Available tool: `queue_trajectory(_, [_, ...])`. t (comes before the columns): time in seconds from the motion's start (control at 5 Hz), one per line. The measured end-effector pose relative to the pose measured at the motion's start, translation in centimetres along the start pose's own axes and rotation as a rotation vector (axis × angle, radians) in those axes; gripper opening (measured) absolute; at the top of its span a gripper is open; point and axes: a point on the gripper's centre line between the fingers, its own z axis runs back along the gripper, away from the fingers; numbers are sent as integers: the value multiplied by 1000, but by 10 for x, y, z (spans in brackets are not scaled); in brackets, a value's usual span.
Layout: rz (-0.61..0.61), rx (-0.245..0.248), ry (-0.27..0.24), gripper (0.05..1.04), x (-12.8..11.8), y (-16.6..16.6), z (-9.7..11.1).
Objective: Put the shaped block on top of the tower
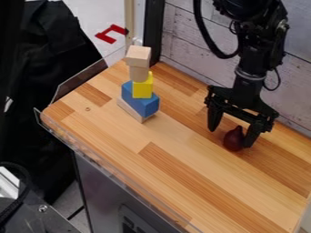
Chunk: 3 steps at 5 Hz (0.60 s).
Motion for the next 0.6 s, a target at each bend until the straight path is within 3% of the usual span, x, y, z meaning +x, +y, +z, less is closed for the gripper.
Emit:
queue_trajectory(0.2, [-3,-7,-2,955,3,-3,-2])
queue_trajectory(0.4, [-2,-14,3,669,5,-6,-5])
queue_trajectory(0.6, [-1,-16,7,560,5,-7,-5])
